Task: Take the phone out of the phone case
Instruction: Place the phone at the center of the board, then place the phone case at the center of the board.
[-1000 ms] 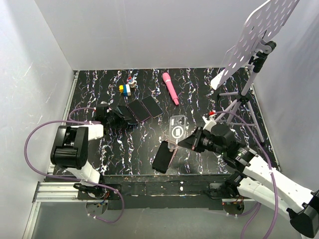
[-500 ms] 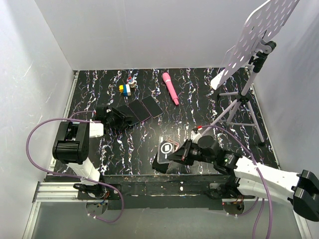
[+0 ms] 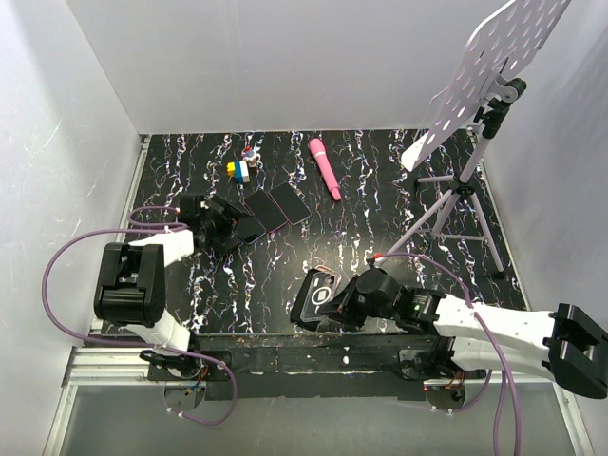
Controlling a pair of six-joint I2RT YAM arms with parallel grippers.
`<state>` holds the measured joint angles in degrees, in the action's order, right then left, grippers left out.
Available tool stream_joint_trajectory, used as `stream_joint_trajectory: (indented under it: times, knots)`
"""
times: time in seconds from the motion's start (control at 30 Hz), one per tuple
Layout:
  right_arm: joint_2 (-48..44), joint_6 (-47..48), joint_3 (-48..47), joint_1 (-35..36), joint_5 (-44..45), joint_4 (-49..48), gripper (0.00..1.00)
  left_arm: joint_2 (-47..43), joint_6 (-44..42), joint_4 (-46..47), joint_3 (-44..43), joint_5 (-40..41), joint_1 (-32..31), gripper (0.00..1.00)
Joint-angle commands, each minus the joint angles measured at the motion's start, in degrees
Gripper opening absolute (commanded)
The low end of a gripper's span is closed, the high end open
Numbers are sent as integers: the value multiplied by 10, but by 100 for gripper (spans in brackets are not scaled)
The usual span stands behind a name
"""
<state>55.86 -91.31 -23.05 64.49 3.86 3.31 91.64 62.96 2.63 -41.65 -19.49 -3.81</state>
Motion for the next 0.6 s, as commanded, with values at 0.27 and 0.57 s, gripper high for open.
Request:
stream_joint_trajectory:
  times: [0.27,0.57]
  knots:
    - [35,-5,-33,10,29,-24,24,-56,-16,-61,-20,16,-1,98]
    - [19,28,-60,9,41,60,79,-85,-36,-63,-19,37,-5,98]
